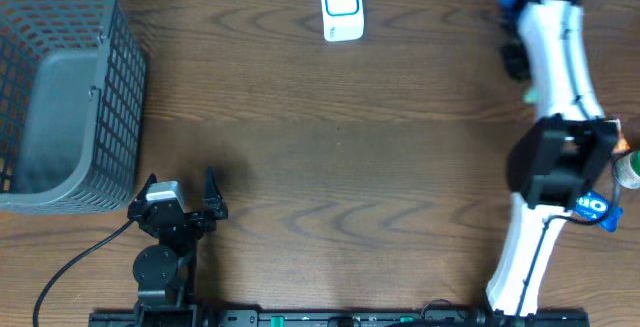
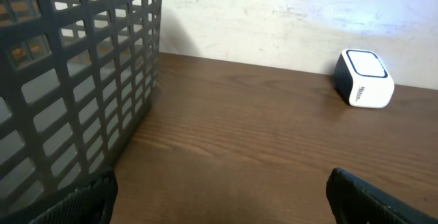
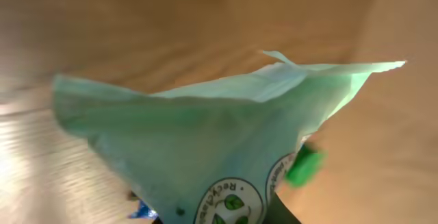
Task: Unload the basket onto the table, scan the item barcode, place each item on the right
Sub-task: 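Carry the wipes pack to the right edge beside the Oreo pack, release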
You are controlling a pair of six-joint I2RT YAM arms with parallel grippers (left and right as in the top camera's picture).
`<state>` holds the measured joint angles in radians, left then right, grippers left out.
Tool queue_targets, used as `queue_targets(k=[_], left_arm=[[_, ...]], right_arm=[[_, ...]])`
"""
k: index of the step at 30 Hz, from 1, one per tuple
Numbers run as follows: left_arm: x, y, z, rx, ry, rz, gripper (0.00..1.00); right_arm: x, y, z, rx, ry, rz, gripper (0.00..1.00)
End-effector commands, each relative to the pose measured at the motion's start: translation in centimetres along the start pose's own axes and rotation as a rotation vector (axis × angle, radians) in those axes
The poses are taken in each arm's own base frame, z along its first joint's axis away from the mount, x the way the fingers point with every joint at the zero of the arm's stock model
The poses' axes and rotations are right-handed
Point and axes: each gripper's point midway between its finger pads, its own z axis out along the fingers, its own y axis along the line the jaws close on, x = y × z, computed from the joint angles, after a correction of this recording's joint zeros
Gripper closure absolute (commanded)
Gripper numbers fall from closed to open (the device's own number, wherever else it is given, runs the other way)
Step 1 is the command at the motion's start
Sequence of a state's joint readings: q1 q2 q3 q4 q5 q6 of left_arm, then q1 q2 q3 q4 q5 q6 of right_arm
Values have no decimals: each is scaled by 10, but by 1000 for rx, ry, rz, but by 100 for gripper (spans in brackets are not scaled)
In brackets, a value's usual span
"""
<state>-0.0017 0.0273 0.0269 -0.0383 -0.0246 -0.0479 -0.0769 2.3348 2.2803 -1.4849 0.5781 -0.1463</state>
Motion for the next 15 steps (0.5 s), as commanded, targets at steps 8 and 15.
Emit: queue_targets(k=[8, 15], left_arm=[[17, 4, 1, -14, 49, 13, 2], [17, 4, 1, -14, 49, 13, 2]], right_arm=[[57, 21, 123, -183, 211, 214, 1], [26, 8, 51, -327, 13, 287, 1]])
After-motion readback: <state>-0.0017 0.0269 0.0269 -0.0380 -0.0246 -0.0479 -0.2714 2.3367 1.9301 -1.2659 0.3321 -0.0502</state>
